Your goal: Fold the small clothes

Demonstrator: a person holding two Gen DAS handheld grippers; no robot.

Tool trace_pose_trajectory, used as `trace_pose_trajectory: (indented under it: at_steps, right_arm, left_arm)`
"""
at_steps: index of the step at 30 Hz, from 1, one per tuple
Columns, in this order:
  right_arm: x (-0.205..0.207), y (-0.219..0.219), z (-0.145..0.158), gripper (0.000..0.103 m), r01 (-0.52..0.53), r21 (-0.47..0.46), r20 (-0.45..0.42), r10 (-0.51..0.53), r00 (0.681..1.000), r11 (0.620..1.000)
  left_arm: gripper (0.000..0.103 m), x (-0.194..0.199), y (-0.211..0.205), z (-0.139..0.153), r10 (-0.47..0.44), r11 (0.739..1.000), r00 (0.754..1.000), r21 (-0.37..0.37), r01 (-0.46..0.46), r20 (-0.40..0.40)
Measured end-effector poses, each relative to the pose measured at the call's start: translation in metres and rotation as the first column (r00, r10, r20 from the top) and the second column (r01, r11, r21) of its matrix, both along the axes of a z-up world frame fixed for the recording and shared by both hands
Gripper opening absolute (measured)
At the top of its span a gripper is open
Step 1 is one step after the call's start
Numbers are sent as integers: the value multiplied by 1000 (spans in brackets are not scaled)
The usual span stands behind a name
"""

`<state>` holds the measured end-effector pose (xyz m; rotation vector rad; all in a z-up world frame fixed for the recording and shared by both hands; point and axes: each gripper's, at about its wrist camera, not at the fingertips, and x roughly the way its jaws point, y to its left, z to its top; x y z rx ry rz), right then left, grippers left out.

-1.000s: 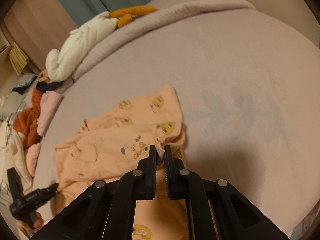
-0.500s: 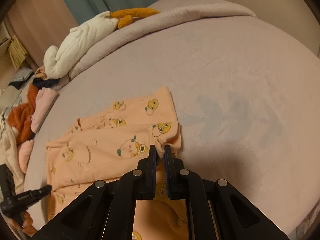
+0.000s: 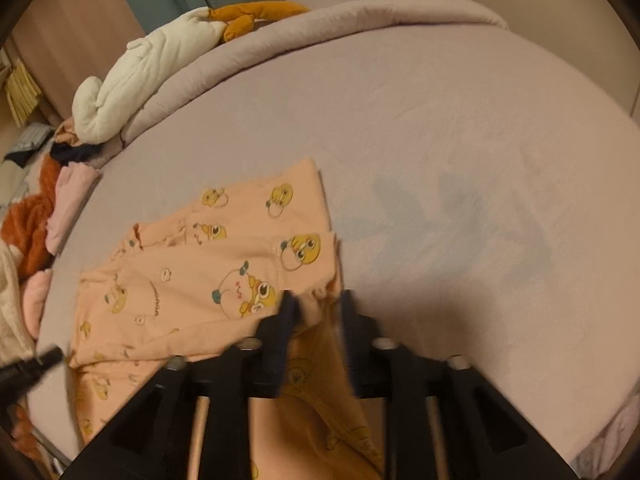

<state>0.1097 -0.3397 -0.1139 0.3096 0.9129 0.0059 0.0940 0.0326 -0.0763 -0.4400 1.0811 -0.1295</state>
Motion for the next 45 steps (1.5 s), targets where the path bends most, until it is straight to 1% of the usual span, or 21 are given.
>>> trace_pose_trajectory:
  at_steps: [1,4,6,9,10,14,16,24,27,31,34,36,38,39,41,43,45]
  right_arm:
    - [-1,2,6,44,-1,-14,23,2,1000,1000]
    - [4,9,15,44,-28,-20,59,29,998,999]
    - [10,13,16,44,-46,-11,67,47,997,999]
    - [19,23,11,44,-75,-23,58,77,995,997]
    - [23,27,7,44,-88,-27,48,89,995,996]
    - [29,30,-7,44,-105,-24,-10,105,994,994]
    - [30,32,-12,44,-110,-41,-28,109,994,993]
    - [17,33,-13,44,-124,-60,-28,123,992,990]
    - [12,32,-13,44,-125,-68,-33,123,992,990]
    - [3,32,-15,44,-116,-111,-42,112,993,987]
    - [-2,29,-13,44,-109,-109,-43,105,994,988]
    - [-5,25,-11,44,-103,-105,-45,98,994,989]
    - [-10,23,-6,44,-105,-99,-36,102,994,990]
    - [-12,22,-3,44,-106,-100,-27,104,994,989]
    - [-19,21,5,46,-108,-108,-6,108,994,988]
    - [-28,19,12,61,-110,-121,14,112,994,987]
    - [-39,17,17,66,-118,-123,35,123,992,985]
  left_arm:
    - [25,7,-2,4,6,1000,1000,9,-6,15]
    - [26,27,-9,6,5,1000,998,22,-6,58]
    - [25,38,-15,0,-4,1000,998,25,3,56]
    - [24,56,-21,-19,-18,999,1000,28,17,20]
    - [24,62,-23,-28,-18,999,1000,29,18,-3]
    - [24,68,-22,-46,-17,998,999,65,20,-51]
    - [25,65,-22,-50,-16,997,999,71,19,-49]
    - [25,44,-26,-44,-24,993,999,112,27,-35]
    - [25,32,-22,-45,-18,994,999,108,21,-29]
    - [25,10,-20,-44,-3,996,1000,94,5,-21]
    - [27,-6,-18,-40,9,996,1000,87,-7,-27]
    - [33,-16,-17,-35,20,996,999,91,-17,-28]
    - [47,-28,-14,-27,18,997,999,81,-16,-27]
    - [52,-35,-13,-21,16,998,1000,59,-15,-16]
    - [70,-48,-13,-14,11,999,1000,36,-11,3]
    - [76,-63,-11,-10,10,1000,1000,26,-10,13]
    - [77,-76,-10,-11,12,1000,1000,15,-12,7]
